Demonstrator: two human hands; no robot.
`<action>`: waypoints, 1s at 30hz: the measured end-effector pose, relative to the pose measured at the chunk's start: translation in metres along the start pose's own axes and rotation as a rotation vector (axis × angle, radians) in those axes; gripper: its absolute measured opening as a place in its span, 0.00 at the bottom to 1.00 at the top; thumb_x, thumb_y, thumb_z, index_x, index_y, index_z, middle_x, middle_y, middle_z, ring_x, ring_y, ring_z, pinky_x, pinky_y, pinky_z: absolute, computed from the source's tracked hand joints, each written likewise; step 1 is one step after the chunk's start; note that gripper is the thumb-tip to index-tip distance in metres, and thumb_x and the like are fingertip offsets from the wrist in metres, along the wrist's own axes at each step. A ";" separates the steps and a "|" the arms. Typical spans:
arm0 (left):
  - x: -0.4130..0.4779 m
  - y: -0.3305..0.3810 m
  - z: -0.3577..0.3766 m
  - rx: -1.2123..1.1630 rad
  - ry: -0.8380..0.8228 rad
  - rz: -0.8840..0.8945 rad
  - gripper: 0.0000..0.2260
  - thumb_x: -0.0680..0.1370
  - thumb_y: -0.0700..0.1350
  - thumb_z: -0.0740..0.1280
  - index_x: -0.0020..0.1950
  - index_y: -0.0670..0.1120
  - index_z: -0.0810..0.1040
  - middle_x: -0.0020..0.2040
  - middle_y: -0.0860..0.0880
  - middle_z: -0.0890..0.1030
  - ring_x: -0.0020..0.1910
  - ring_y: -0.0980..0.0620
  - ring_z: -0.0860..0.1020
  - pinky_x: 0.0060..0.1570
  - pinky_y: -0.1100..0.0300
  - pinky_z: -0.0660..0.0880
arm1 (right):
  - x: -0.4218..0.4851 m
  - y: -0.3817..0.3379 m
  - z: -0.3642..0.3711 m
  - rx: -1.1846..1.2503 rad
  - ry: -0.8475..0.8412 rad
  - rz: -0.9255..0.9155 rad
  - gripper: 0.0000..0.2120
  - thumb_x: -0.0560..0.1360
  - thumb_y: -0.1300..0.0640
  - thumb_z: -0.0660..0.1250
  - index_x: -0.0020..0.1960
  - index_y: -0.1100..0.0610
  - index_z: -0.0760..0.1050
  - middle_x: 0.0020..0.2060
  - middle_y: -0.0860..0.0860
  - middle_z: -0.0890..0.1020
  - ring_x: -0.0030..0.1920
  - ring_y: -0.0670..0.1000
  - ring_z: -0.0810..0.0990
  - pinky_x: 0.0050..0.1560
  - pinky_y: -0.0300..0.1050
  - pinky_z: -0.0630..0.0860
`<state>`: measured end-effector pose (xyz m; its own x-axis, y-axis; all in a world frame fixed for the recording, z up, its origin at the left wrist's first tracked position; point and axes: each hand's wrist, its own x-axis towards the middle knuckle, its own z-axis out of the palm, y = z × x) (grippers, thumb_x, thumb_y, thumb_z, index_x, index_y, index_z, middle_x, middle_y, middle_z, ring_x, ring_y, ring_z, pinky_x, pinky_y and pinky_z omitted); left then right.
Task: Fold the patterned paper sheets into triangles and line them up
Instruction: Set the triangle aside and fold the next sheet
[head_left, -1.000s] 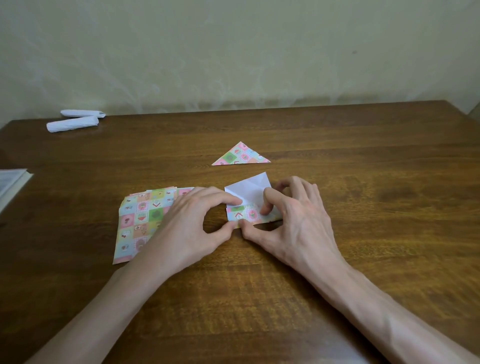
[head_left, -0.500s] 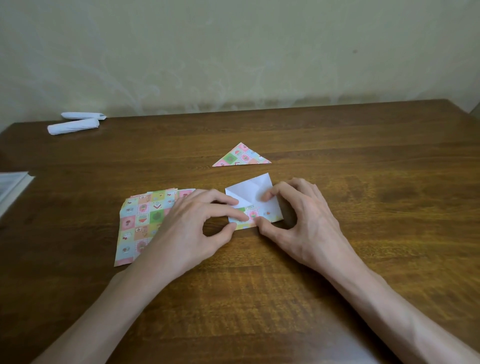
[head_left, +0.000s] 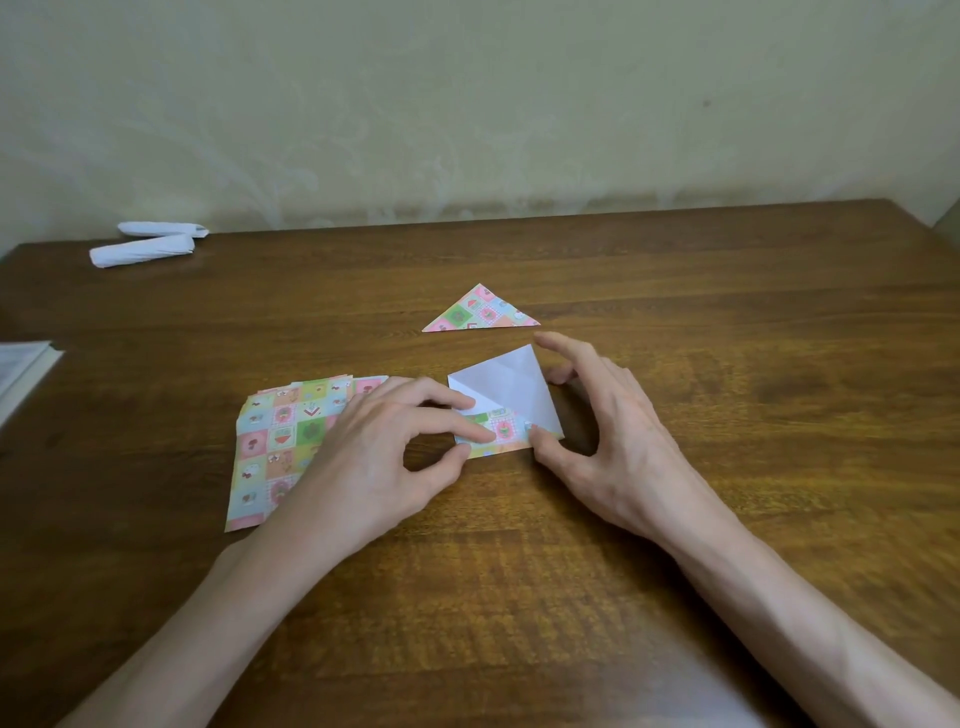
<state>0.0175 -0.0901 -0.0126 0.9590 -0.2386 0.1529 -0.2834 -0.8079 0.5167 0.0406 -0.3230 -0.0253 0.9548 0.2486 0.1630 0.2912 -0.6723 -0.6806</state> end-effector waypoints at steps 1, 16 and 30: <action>0.000 0.000 0.000 0.001 -0.001 0.000 0.09 0.78 0.52 0.71 0.54 0.65 0.86 0.60 0.67 0.78 0.65 0.64 0.71 0.66 0.51 0.67 | 0.000 0.001 -0.002 0.010 -0.013 0.006 0.40 0.74 0.52 0.72 0.77 0.33 0.56 0.60 0.38 0.73 0.66 0.44 0.70 0.70 0.53 0.69; 0.000 -0.001 0.000 -0.002 -0.019 -0.011 0.09 0.79 0.51 0.71 0.54 0.65 0.86 0.60 0.67 0.78 0.64 0.65 0.70 0.62 0.58 0.63 | 0.002 0.004 -0.013 0.058 -0.111 -0.006 0.41 0.78 0.63 0.68 0.80 0.35 0.53 0.63 0.44 0.75 0.67 0.41 0.68 0.75 0.44 0.61; -0.012 -0.004 -0.012 0.295 -0.210 0.168 0.21 0.85 0.52 0.57 0.76 0.70 0.66 0.74 0.61 0.68 0.75 0.57 0.65 0.70 0.40 0.69 | 0.002 0.005 -0.013 0.062 -0.123 -0.010 0.37 0.78 0.62 0.67 0.78 0.36 0.58 0.65 0.43 0.74 0.71 0.44 0.67 0.75 0.42 0.61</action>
<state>0.0069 -0.0777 -0.0065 0.8871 -0.4610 0.0236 -0.4536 -0.8610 0.2302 0.0453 -0.3349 -0.0194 0.9364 0.3409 0.0836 0.2925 -0.6262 -0.7227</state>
